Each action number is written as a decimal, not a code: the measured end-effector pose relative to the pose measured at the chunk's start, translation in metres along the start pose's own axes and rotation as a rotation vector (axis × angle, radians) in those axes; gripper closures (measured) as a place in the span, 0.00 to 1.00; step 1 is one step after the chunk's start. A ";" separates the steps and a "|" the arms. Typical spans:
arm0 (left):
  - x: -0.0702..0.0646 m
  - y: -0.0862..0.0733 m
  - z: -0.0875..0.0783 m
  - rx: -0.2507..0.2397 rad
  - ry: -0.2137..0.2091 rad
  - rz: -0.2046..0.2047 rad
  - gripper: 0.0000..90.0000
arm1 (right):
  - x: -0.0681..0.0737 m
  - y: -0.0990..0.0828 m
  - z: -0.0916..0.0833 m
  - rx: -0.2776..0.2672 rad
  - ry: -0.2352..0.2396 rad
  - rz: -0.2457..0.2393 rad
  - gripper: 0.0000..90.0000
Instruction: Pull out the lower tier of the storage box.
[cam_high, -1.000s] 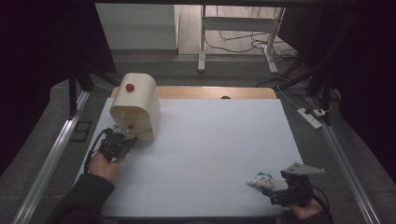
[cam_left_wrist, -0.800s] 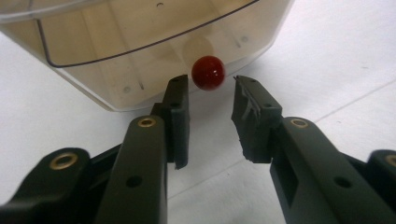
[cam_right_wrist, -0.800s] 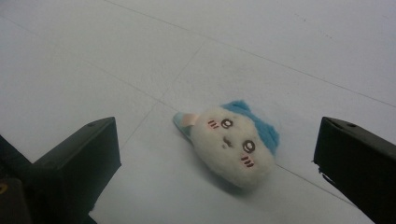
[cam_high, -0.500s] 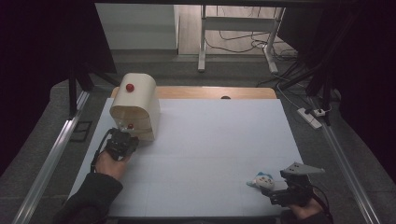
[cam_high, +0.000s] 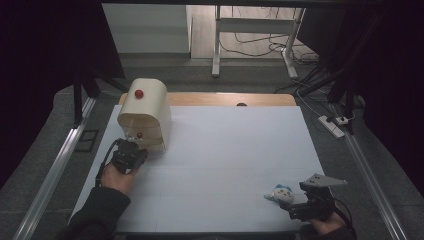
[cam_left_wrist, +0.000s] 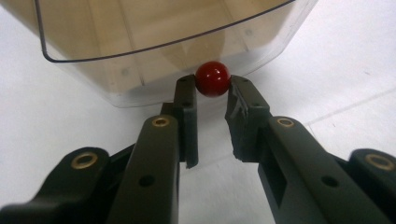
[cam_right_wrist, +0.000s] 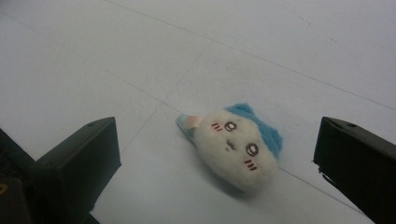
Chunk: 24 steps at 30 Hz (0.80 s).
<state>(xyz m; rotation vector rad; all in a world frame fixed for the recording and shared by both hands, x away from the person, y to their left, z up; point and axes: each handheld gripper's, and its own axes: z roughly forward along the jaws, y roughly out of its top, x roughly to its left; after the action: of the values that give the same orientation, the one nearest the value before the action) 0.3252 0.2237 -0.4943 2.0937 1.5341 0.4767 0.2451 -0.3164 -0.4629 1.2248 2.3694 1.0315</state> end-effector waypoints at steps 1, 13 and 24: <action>0.000 -0.002 -0.002 0.005 -0.006 0.001 0.82 | 0.000 0.000 0.000 -0.002 0.002 0.001 0.00; -0.005 -0.019 -0.019 0.013 -0.041 0.045 0.80 | 0.000 0.001 0.000 -0.003 0.004 -0.003 0.00; 0.007 -0.017 -0.029 -0.034 -0.195 0.068 0.52 | 0.001 0.000 0.000 -0.003 0.005 -0.010 0.00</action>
<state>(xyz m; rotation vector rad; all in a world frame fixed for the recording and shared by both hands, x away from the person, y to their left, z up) 0.2985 0.2400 -0.4804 2.1036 1.3388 0.3100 0.2452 -0.3155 -0.4629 1.2099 2.3746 1.0362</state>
